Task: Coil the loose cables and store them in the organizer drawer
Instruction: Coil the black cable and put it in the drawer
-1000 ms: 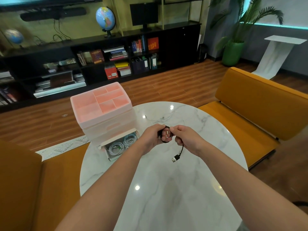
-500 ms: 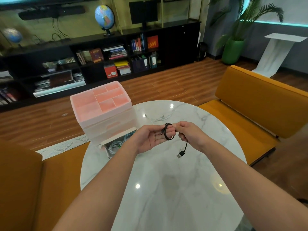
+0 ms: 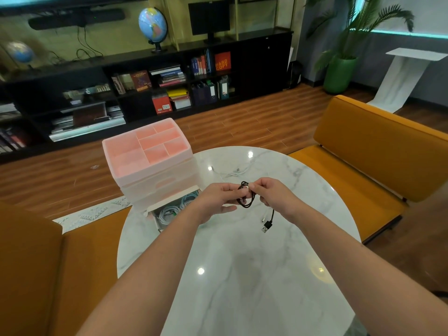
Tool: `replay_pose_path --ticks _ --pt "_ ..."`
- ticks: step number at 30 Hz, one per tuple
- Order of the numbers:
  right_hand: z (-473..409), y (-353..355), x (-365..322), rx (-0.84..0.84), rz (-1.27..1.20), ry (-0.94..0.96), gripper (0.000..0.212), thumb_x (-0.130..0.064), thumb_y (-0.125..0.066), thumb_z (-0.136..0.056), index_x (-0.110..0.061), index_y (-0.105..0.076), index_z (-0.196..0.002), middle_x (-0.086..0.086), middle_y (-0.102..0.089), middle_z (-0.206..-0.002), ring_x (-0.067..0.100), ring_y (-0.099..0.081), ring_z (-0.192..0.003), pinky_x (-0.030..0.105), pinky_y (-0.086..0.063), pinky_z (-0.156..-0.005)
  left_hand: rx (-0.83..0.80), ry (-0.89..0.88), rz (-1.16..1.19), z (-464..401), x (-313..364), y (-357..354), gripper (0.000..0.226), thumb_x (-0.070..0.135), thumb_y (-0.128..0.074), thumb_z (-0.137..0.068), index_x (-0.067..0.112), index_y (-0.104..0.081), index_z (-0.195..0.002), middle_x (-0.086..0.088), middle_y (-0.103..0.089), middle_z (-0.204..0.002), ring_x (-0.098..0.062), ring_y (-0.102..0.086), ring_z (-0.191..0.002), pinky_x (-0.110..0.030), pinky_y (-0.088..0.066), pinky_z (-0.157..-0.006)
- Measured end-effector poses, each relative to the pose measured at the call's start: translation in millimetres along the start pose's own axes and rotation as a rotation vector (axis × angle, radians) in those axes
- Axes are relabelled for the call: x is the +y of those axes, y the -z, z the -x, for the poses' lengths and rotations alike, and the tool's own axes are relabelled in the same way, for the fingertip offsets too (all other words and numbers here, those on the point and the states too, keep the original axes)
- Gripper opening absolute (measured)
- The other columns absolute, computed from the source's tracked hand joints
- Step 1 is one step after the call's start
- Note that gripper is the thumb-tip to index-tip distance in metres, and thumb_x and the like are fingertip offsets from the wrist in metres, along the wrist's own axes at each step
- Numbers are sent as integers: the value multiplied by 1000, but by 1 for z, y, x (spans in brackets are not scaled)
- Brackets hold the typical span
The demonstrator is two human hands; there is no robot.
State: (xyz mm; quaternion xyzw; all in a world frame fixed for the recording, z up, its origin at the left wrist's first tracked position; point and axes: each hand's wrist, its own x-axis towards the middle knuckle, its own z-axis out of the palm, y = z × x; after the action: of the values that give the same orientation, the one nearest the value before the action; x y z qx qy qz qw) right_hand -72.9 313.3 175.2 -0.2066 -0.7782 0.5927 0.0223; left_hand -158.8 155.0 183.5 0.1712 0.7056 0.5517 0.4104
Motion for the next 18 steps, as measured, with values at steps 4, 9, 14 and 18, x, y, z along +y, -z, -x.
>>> replay_pose_path --ticks 4,9,14,18 --pt "-2 1 1 16 26 8 19 -31 -54 -98 -15 -61 -90 -7 -59 -75 5 -44 -62 20 -34 -60 84 -61 -26 -3 1 -6 28 32 -75 -84 15 -69 -106 4 -76 -92 -5 -69 -81 -22 -54 -68" --pt "-4 -2 3 49 98 13 21 -32 -52 -99 -14 -62 -96 -11 -53 -73 3 -44 -67 20 -34 -62 277 -150 -171 -12 -5 -11 14 27 -76 -84 21 -67 -93 8 -72 -89 -9 -70 -78 -24 -56 -56" --pt "-5 -5 4 53 131 0 21 -33 -52 -98 -14 -60 -97 -9 -52 -76 6 -45 -70 22 -35 -63 396 -207 -530 -18 -15 -13 13 44 -62 -90 32 -59 -93 20 -71 -84 -3 -65 -86 -30 -53 -72" --pt "-4 0 8 67 154 0 19 -34 -53 -98 -17 -61 -93 -7 -56 -85 9 -49 -81 24 -37 -69 262 -188 -335 -14 -13 -6 14 38 -66 -90 27 -71 -98 12 -73 -89 0 -62 -84 -24 -49 -74"
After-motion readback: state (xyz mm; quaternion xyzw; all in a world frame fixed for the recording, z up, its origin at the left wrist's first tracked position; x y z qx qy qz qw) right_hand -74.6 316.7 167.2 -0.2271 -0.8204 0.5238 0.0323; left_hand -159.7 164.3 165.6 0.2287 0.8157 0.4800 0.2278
